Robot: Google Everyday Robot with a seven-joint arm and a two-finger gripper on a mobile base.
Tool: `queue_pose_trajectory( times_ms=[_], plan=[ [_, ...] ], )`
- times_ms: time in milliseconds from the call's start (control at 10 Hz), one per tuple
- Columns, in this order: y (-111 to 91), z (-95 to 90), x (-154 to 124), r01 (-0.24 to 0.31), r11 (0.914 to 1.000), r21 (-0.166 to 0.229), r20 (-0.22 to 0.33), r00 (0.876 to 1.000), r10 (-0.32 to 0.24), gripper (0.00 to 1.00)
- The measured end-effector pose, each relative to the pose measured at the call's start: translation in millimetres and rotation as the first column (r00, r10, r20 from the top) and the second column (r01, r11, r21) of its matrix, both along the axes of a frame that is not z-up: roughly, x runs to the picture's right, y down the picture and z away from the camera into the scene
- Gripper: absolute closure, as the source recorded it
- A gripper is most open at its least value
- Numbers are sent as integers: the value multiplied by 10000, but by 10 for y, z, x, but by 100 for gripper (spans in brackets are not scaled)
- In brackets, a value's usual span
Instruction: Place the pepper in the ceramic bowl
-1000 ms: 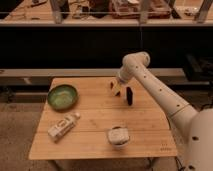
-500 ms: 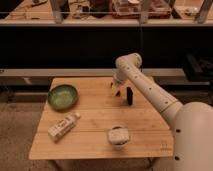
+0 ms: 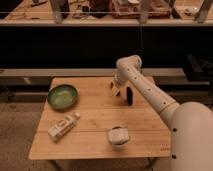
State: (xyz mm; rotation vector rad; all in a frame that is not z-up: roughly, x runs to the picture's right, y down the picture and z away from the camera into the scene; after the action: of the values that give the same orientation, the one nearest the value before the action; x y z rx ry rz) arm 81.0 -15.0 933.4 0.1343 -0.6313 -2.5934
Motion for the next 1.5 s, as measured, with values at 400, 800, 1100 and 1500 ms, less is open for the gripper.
queue_pose_trajectory(
  times_ms=[400,800,1100,1500],
  plan=[
    [0,-1,3,-3,10000,1,-2,10000,3,20],
    [-34,21,13,78,9998,179,141,9999,-80,20],
    [-56,176,277,374,9971,664,517,9978,-409,20],
    [-61,181,256,344,9970,699,645,9972,-389,20]
  ],
)
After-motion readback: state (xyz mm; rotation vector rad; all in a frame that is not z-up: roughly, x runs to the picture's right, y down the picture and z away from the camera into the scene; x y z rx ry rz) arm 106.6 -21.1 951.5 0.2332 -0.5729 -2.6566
